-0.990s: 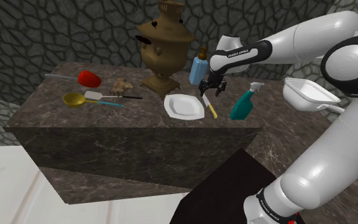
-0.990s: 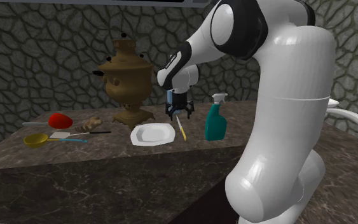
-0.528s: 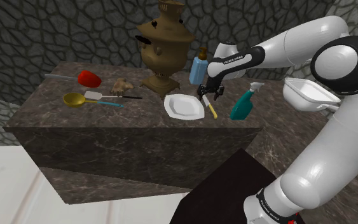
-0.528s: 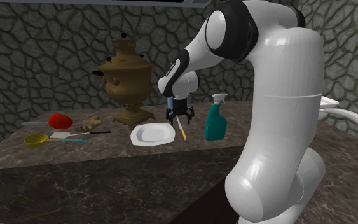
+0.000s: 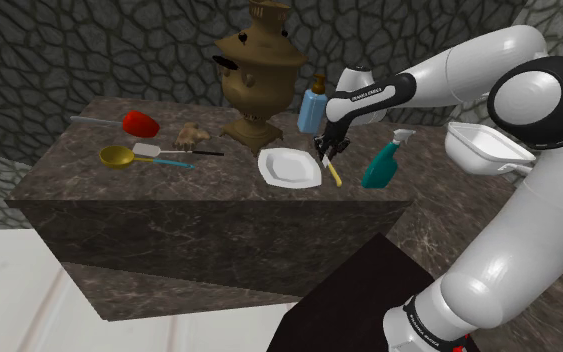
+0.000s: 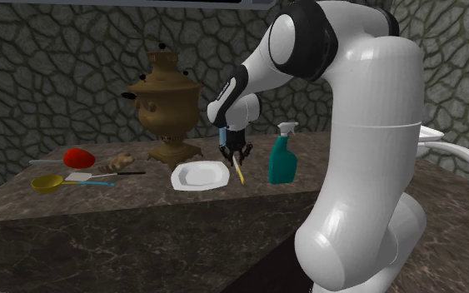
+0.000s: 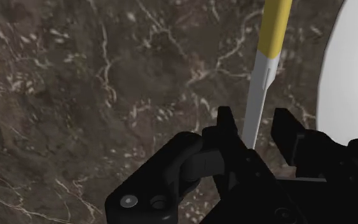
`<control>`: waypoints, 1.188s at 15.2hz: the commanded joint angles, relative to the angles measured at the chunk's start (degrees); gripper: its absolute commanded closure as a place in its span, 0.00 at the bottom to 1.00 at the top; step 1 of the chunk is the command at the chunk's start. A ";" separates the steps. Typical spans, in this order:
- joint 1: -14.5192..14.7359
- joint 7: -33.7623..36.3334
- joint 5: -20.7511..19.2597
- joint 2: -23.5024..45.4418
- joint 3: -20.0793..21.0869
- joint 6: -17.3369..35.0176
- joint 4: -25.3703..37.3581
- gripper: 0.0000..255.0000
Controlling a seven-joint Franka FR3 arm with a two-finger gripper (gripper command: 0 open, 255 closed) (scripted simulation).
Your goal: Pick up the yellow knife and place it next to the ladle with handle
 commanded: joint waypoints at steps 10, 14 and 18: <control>0.03 -0.02 -0.05 -0.88 -0.01 -1.41 0.54 1.00; 0.07 -0.07 -0.14 -2.49 -0.01 -4.28 1.80 1.00; 0.12 -0.12 -0.21 -3.94 -0.01 -7.17 3.25 1.00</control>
